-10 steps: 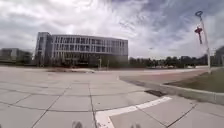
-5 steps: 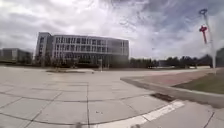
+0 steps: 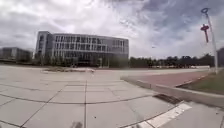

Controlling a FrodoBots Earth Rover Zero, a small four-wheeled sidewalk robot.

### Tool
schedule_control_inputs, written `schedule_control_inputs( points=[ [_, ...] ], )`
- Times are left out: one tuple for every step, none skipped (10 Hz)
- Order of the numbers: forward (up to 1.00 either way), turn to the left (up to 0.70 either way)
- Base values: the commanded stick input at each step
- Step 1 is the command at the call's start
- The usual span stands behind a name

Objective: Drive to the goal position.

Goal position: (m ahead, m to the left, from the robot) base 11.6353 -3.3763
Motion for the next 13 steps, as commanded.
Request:
schedule_control_inputs(
  points=[
    [0.06,0.0],
    [0.06,0.0],
    [0.06,0.0],
    [0.06,0.0],
    [0.06,0.0],
    [0.06,0.0],
    [0.07,0.0],
    [0.06,0.0],
    [0.06,0.0],
    [0.06,0.0],
    [0.06,0.0],
    [0.06,0.0],
    [0.06,0.0]
  ],
)
